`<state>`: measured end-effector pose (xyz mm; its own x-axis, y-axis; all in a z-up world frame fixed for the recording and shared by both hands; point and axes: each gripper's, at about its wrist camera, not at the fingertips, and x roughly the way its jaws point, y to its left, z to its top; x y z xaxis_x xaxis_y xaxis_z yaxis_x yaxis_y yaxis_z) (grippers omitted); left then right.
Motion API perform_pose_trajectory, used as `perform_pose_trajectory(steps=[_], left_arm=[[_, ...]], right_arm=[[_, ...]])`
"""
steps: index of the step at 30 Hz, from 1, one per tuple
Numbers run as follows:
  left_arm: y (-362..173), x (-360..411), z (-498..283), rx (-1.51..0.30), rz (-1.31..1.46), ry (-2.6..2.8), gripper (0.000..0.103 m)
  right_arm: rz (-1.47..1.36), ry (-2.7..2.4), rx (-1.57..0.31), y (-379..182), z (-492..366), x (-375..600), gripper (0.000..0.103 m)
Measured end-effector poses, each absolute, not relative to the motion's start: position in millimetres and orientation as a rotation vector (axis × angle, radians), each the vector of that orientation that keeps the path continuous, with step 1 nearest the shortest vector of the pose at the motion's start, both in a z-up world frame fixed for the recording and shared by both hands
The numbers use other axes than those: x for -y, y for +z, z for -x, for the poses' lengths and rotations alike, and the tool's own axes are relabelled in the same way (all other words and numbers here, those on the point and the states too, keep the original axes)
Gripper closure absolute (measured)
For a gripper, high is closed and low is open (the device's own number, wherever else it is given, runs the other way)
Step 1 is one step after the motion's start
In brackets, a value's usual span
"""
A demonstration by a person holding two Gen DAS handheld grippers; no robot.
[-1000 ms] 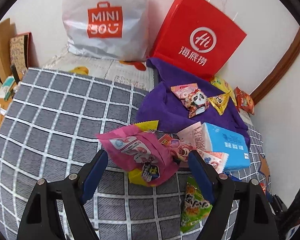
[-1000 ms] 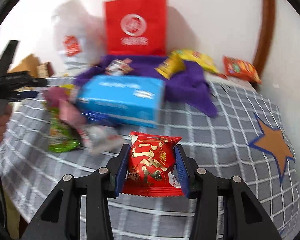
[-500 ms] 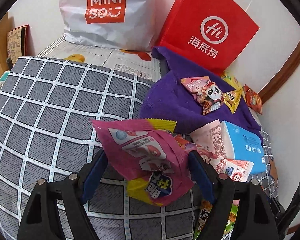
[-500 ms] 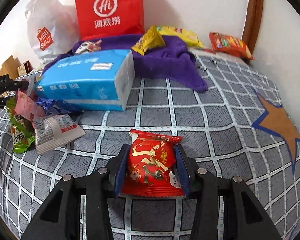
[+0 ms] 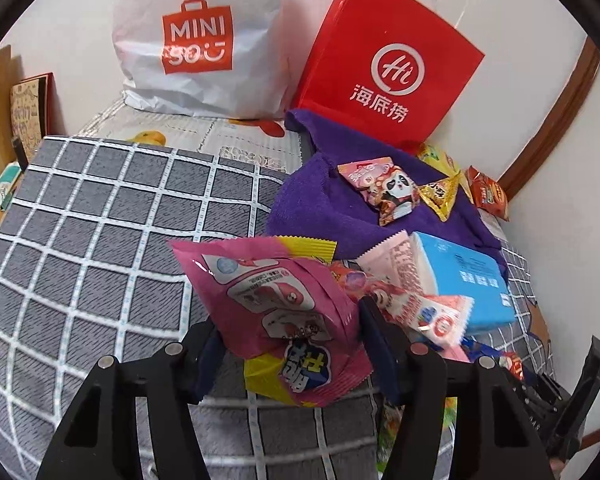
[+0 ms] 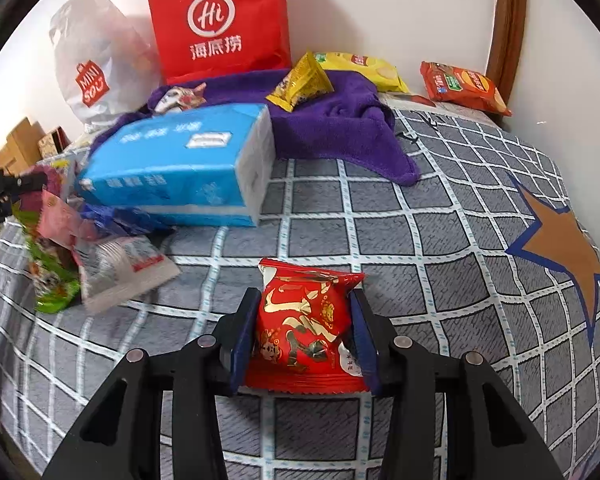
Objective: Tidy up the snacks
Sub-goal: 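Carry the red packet and pink bag over the purple towel with both tools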
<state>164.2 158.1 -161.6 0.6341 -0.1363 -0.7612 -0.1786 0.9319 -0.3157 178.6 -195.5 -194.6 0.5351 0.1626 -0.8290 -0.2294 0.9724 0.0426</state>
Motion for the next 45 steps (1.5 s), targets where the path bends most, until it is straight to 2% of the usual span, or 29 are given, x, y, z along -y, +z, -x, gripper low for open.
perform_pose_trajectory(steps=[14,26,45], left_arm=[[-121,-124,-120,-0.866,0.353,-0.068,0.043],[-99,-82,-125,-0.843,0.339,-0.158,0.043],[-77,-52,-158,-0.831,0.297,-0.211,0.043]], right_arm=[[0.060,0.280,-0.879,-129,-153,178,0.059],[0.058,0.335,-0.816,-84,-161,171,0.059],[0.071,0.355,-0.787,-64,-202,151,0.059]])
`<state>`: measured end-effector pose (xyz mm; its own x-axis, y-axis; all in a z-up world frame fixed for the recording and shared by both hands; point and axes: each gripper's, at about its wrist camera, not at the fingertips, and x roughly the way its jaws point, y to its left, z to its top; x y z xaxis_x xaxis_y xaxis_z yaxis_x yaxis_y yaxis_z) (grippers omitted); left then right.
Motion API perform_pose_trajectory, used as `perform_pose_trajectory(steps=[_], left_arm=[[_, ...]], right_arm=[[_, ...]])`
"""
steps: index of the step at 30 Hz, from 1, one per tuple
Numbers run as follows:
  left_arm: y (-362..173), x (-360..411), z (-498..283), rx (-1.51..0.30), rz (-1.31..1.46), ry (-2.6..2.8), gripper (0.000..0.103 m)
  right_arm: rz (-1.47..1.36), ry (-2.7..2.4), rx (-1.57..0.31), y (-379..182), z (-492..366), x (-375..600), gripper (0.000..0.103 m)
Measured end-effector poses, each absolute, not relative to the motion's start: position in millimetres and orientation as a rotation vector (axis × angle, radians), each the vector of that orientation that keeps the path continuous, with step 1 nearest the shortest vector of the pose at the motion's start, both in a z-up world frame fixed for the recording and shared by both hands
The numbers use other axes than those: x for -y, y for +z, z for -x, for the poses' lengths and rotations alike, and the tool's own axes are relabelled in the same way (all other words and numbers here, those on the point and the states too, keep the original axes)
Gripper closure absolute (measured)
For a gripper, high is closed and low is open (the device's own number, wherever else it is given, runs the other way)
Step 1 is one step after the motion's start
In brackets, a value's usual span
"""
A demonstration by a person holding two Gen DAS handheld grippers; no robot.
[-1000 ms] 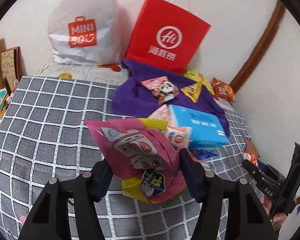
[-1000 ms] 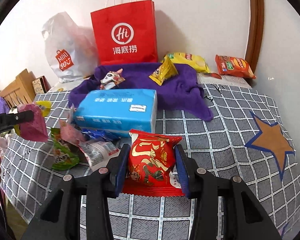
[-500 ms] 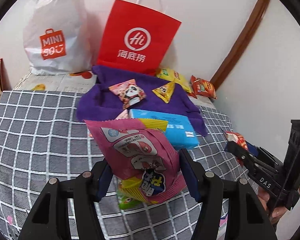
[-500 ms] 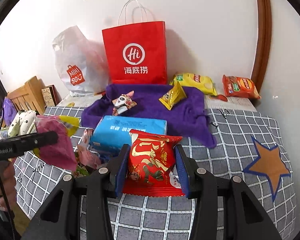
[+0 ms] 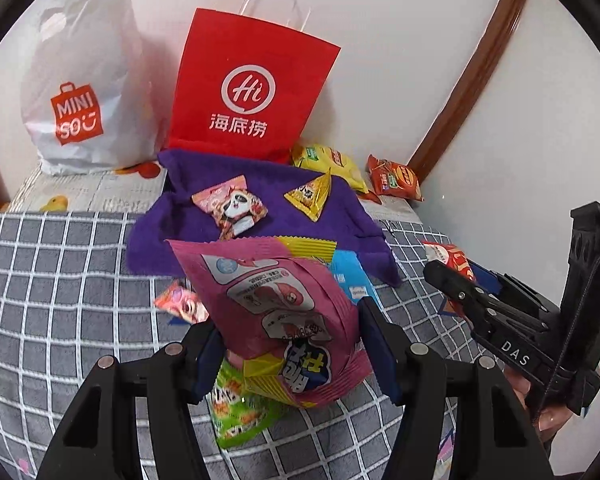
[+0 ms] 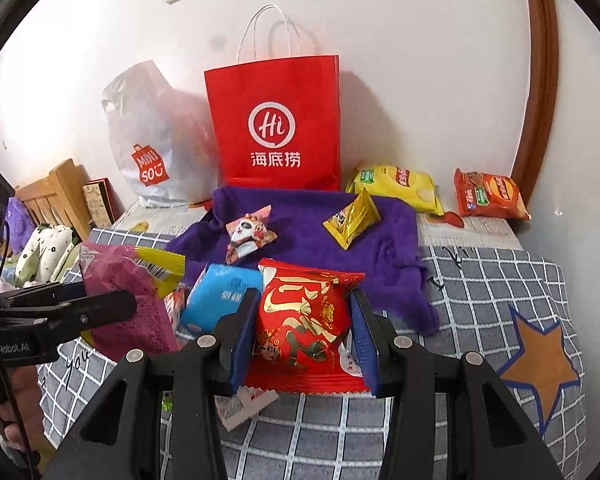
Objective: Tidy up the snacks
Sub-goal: 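Carry the red packet and pink bag over the purple towel with both tools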
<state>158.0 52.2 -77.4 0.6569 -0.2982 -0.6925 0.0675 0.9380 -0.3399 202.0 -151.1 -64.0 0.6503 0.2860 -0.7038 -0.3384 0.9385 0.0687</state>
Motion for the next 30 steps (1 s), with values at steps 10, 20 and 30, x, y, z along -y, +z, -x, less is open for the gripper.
perform_pose_trajectory(steps=[10,20,30], left_arm=[[-56,-54,-205,-0.807,0.238,-0.190,0.043],[-44,-55,-255,-0.787,0.195,-0.180,0.043],[-69,-62,-291,-0.827,0.205,-0.163,0.043]], right_arm=[[0.057,0.335,-0.787,-61,-252,146,0.059],[0.025,0.330,-0.772,-57,-308,138,0.058],[0.008,0.323,-0.839,-97,-352,140,0.058]])
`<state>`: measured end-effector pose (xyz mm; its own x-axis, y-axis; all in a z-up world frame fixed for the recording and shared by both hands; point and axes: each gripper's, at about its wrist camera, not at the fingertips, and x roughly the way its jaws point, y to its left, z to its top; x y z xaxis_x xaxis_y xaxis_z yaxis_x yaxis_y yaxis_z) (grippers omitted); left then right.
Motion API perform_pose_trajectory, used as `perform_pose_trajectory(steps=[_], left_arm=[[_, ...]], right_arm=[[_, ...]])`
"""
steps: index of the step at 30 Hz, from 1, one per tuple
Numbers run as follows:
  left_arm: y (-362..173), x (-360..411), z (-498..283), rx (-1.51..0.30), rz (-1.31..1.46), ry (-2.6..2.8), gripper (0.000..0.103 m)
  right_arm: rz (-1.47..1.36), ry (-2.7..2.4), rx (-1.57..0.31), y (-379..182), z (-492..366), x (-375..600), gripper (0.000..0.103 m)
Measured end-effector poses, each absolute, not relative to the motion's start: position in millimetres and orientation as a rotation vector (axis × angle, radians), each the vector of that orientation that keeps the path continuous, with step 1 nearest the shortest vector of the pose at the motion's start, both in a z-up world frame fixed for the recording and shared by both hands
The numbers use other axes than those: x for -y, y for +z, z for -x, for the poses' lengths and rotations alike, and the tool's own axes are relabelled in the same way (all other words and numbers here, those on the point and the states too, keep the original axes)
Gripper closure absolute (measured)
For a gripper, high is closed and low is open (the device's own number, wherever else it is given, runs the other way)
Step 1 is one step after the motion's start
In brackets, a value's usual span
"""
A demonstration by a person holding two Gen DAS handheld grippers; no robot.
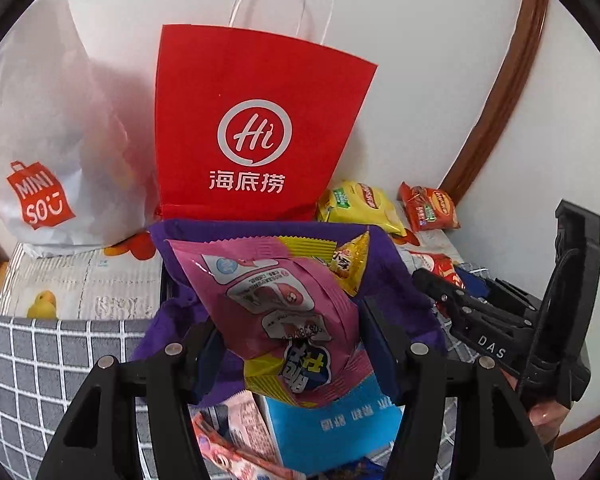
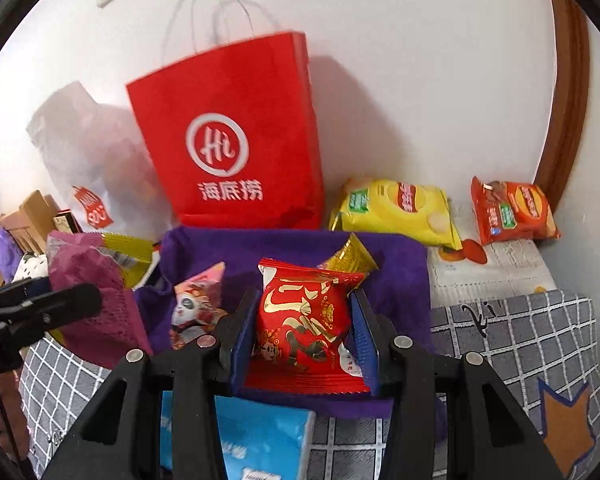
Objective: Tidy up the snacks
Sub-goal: 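Carry the red packet and pink bag over the purple towel with both tools, then lower the red packet onto the towel and open the right tool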
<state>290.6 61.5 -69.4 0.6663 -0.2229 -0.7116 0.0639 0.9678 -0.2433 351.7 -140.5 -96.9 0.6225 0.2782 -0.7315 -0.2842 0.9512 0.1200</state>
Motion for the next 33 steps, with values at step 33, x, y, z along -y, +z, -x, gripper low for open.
perform_pose_trajectory(steps=[33], left_arm=[[-123,-75,-347,-0.950,0.262,-0.144,0.043]], right_arm=[[0.010,0.274,-0.884,-180,-374,155,0.058]])
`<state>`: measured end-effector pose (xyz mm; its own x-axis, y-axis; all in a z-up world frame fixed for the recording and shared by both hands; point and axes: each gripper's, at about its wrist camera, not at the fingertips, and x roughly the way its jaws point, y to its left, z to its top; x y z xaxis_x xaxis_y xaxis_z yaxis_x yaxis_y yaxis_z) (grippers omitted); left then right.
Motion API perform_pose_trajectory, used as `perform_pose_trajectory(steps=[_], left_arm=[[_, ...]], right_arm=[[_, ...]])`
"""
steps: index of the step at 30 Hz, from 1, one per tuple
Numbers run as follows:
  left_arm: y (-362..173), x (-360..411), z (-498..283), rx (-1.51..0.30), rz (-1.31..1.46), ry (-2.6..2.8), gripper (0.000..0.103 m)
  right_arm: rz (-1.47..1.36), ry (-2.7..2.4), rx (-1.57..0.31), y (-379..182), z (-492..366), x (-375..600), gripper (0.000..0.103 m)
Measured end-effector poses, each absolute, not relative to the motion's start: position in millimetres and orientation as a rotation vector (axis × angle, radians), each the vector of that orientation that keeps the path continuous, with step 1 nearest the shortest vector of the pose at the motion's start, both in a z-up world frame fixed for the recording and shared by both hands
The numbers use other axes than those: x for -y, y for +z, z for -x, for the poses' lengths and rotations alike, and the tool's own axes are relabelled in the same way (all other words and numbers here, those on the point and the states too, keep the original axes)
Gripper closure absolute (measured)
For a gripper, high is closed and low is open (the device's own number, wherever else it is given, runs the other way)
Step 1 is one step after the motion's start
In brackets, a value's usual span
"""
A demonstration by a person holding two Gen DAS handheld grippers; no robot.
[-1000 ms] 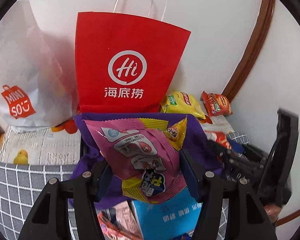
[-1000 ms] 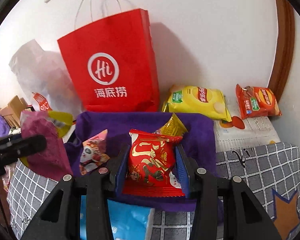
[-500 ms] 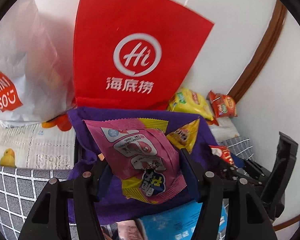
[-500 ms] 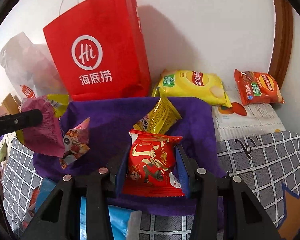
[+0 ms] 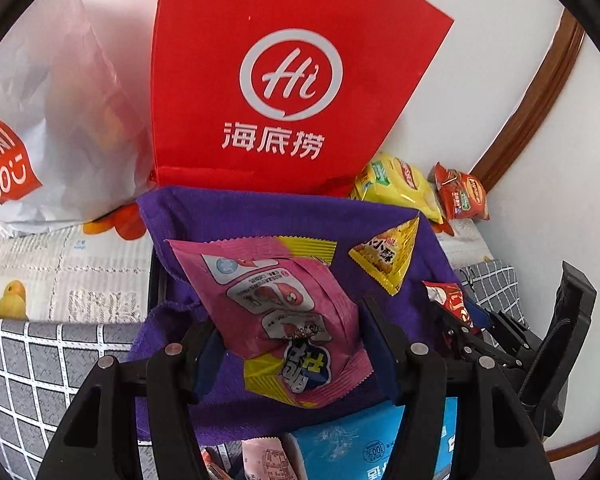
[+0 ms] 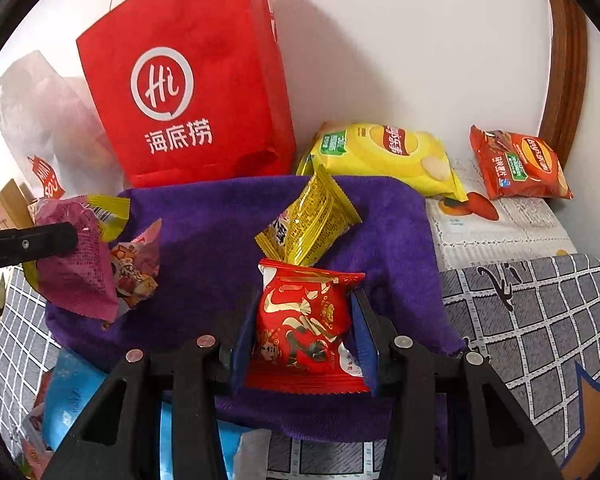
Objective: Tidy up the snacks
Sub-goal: 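Lower the red packet onto the towel and open the right tool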
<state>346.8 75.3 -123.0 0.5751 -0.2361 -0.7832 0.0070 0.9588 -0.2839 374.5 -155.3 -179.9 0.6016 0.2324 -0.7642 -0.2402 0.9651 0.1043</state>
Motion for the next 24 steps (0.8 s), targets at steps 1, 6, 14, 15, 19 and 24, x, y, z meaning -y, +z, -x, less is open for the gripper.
perform_pose_trajectory(steps=[1,6,14,15,19,24], left_arm=[[-124,-75,-347,-0.954,0.265,-0.148,0.043],[-124,-67,-347,-0.959,0.251,-0.165,0.042],[-125,-60,-347,-0.967,0.234,-0.175,0.042],[-125,-59,-347,-0.968,0.230,-0.176,0.042],[-126,-60,-349,-0.971,0.230,-0.178,0.042],[-127,-62,-349,-0.972,0.242,-0.178,0.042]], right_arm=[[0.006,0.272,-0.889,-182,-376,156,0.058],[-0.005,0.265,-0.902,-190,-377,157,0.058],[0.005,0.263,-0.904,-193,-377,153,0.058],[0.006,0.266,-0.906,-193,-377,153,0.058],[0.013,0.283,-0.904,-192,-375,150,0.049],[-0.001,0.301,-0.882,-186,-372,151,0.039]])
